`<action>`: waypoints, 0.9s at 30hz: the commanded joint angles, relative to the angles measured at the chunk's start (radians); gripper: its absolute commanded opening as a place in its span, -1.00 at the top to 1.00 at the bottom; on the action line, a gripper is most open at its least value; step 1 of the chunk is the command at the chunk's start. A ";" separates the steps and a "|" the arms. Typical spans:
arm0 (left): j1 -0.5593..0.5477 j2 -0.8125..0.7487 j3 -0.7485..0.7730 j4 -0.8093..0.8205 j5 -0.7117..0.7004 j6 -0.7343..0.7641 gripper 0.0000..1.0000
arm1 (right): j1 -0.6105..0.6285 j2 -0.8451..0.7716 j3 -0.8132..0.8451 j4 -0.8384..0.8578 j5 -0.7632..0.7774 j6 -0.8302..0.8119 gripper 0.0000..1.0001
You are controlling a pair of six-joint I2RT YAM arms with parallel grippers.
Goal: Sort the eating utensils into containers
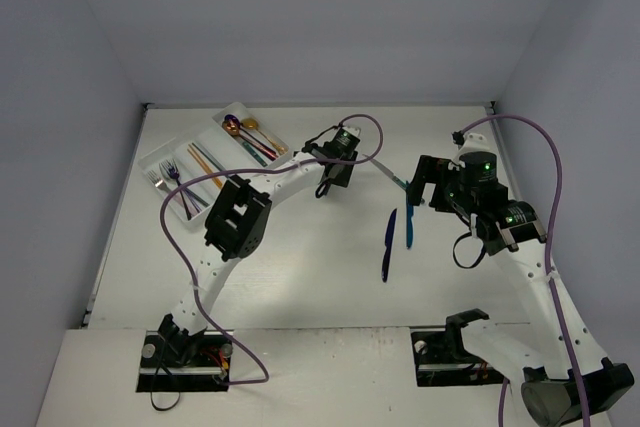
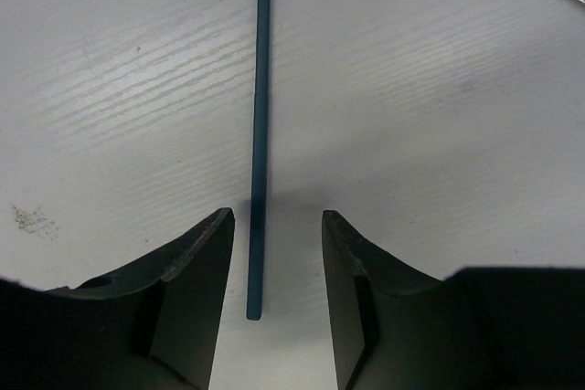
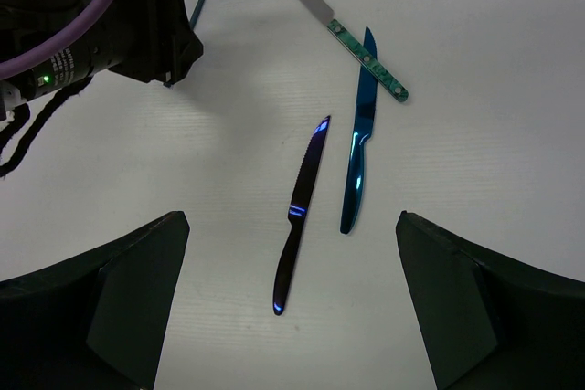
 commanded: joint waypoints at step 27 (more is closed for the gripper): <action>0.044 -0.421 -0.283 -0.050 -0.063 -0.114 1.00 | -0.004 -0.061 -0.020 0.025 0.005 -0.013 -0.90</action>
